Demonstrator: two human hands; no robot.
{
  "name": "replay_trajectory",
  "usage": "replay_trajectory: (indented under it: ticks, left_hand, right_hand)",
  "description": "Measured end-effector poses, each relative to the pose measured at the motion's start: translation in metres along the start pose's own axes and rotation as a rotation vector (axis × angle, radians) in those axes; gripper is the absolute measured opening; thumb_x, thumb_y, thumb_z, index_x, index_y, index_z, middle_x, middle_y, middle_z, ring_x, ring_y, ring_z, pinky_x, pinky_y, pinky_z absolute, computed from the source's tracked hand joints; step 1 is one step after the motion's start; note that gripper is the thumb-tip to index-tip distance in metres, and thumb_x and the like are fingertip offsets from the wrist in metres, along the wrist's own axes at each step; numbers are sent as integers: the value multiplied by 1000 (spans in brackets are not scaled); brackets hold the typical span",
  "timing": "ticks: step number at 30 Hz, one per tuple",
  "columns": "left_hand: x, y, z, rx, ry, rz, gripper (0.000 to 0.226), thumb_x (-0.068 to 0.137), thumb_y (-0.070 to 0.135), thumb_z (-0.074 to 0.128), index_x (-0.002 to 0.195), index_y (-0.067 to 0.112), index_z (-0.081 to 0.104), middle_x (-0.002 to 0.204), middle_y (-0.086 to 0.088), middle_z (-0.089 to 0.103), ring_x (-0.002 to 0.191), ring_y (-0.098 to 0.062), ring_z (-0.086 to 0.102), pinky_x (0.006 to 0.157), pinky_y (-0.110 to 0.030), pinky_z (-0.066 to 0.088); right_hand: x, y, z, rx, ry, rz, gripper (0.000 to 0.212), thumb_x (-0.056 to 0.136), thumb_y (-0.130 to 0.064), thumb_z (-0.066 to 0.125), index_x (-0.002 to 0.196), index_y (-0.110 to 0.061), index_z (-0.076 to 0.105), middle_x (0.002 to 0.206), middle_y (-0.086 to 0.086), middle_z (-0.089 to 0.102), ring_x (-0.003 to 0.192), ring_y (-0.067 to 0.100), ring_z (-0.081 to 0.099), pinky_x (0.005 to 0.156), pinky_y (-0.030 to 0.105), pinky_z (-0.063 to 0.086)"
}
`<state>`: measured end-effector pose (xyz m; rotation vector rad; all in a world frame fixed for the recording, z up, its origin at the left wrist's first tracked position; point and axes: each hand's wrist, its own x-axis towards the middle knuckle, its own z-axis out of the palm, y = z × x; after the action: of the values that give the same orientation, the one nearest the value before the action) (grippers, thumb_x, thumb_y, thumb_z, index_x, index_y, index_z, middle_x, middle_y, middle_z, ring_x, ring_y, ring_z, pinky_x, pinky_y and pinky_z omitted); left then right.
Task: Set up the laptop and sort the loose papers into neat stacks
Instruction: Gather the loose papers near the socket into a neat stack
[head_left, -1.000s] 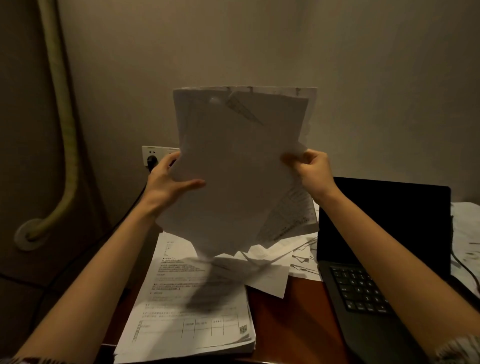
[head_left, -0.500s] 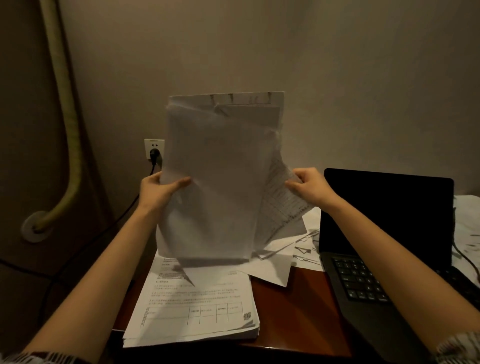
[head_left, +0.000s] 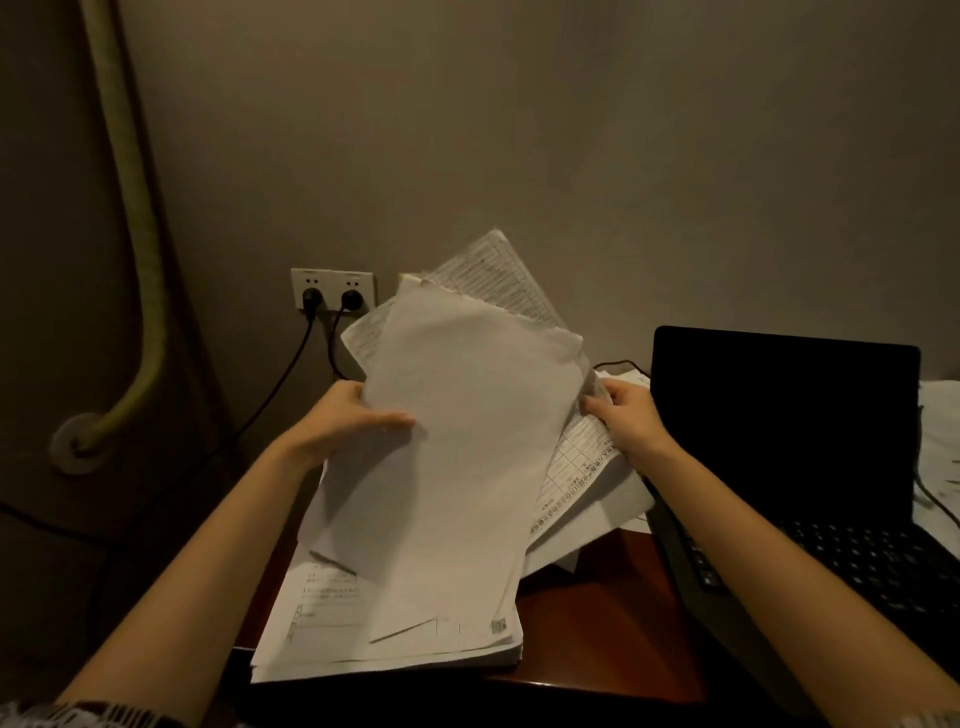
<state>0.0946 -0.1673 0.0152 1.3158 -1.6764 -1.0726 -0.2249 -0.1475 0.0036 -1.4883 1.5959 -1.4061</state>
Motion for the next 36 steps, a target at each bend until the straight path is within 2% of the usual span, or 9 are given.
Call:
replay_trajectory:
  ticks: [5,9,12,15,23,27,31,34,36]
  left_hand:
    - [3,4,-1,192,-177,-79,58,54,43,85,103,15,68,97,-4,72,91,-22,69,83,-36,57]
    - [3,3,2,233,-135,-35,20,78,23,77,93,12,69,89,-7,72,83,-23,68,77,-35,55]
    - [-2,-1,5,201,-91,-71,12,80,20,75,87,15,67,78,0,71,71,-14,68,60,-22,53]
    - [-6,-12,7,47,1,-163,14,82,19,73,91,10,67,74,1,72,70,-16,67,56,-23,49]
    - [-14,-55,13,-164,246,-398,46,82,17,73,118,-4,54,111,-16,63,90,-29,61,80,-38,48]
    - [-22,-64,13,93,174,-449,37,87,31,68,102,2,51,97,-8,57,88,-25,55,82,-35,44]
    - [-24,-60,4,322,54,-458,35,90,36,62,85,2,56,78,-9,58,68,-19,53,61,-27,41]
    - [-24,-59,-7,469,32,-414,32,91,36,62,81,6,56,83,-9,60,74,-19,56,60,-25,42]
    - [-23,-58,-11,504,12,-374,28,91,33,61,90,5,58,88,-5,59,81,-19,57,69,-26,44]
  right_hand:
    - [-7,19,11,46,33,95,12,88,-1,60,91,10,64,72,11,63,64,21,60,62,31,48]
    - [-15,28,14,84,50,158,5,86,-4,62,85,-4,68,79,16,67,74,29,63,68,43,53]
    - [-23,35,16,37,-9,232,12,88,-3,60,78,-6,64,78,15,65,77,29,64,65,40,52]
    - [-35,43,18,11,-116,315,11,91,-1,55,97,-3,65,96,14,68,89,29,67,74,37,56]
    - [-50,66,20,-271,-380,502,21,90,-19,62,106,-6,69,110,11,68,102,29,64,94,46,50]
    - [-48,55,23,-213,-236,368,19,93,-12,57,103,0,68,103,19,69,91,28,66,82,37,54]
    - [-38,42,28,-123,-109,273,19,96,-12,52,99,-3,68,80,7,66,81,26,64,74,36,53]
    - [-30,29,31,-181,33,213,30,97,-11,48,68,-16,56,60,-3,48,60,15,47,52,26,35]
    - [-26,21,31,-188,154,187,30,97,-12,46,67,-10,54,60,0,46,60,16,42,50,27,29]
